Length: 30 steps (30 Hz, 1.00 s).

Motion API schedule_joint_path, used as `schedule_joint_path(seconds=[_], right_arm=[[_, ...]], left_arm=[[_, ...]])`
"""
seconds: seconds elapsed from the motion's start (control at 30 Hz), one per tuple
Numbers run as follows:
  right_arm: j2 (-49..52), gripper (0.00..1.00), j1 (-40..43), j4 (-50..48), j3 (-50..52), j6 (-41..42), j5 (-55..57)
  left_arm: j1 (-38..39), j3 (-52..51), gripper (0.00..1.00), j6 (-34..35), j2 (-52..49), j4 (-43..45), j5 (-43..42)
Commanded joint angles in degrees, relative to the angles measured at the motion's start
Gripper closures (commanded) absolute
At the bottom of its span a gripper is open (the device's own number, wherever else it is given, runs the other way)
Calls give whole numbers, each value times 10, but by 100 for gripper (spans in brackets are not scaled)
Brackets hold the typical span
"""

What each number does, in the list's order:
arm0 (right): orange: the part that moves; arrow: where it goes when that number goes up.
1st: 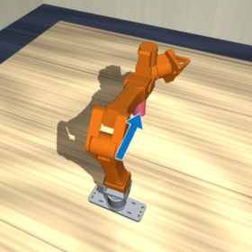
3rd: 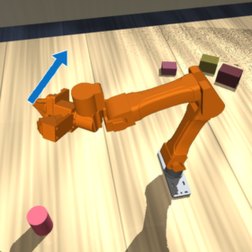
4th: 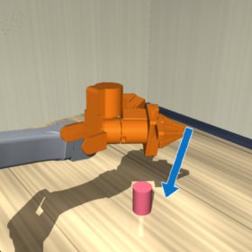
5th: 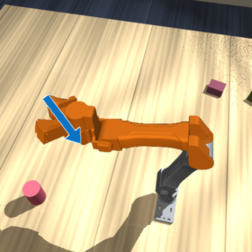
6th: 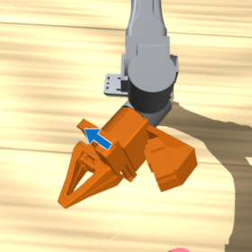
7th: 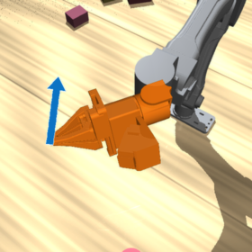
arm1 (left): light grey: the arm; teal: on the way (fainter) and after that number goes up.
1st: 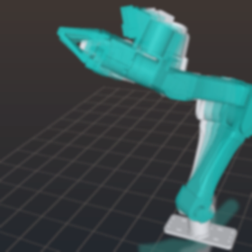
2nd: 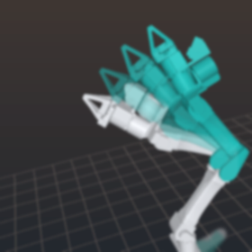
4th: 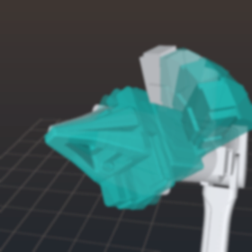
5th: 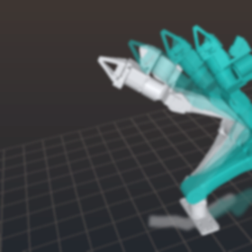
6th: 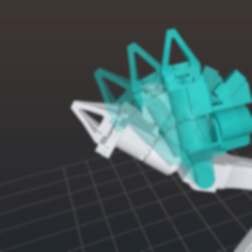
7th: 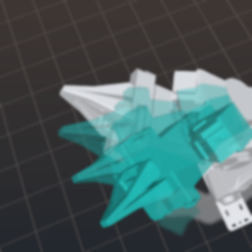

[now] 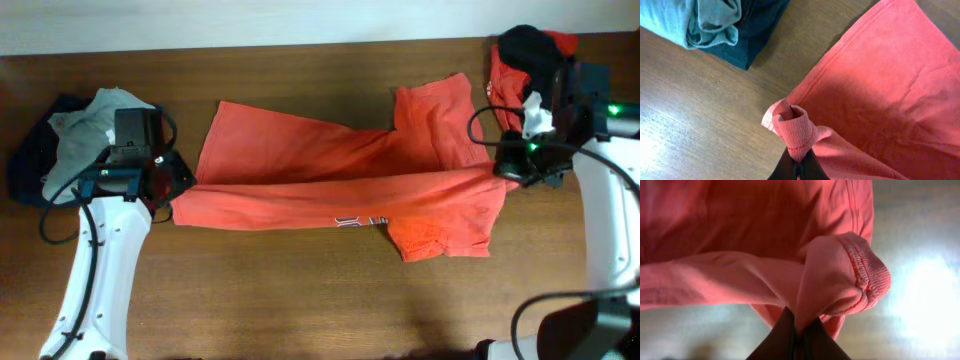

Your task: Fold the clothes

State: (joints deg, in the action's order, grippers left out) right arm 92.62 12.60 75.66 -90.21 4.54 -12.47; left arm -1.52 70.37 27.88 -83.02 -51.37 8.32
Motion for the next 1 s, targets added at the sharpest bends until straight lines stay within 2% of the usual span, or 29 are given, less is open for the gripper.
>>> schedule_joint_path(seconds=[0.0,0.1,0.3,0.37,0.67,0.8,0.97], right_arm=[[33,96,-2,-21,1,2,-4],[63,96,-2,-40,1,-1,-4],[78,52,-2,-39,-1,-2,-4],[77,44,-2,-32,-3,-2,-4],[77,44,-2,41,7,-12,3],[79,46,-2,29,54,-9,7],[79,51,-1,-31,140,-6,10]], left_arm=[[0,-1,100,-5,1,3,1],[0,-1,99,-5,1,3,1],[0,-1,100,-6,1,3,1],[0,-1,100,-6,1,3,1],[0,-1,99,-6,1,4,8],[0,-1,100,-5,1,15,11],[0,-1,100,-6,1,27,11]])
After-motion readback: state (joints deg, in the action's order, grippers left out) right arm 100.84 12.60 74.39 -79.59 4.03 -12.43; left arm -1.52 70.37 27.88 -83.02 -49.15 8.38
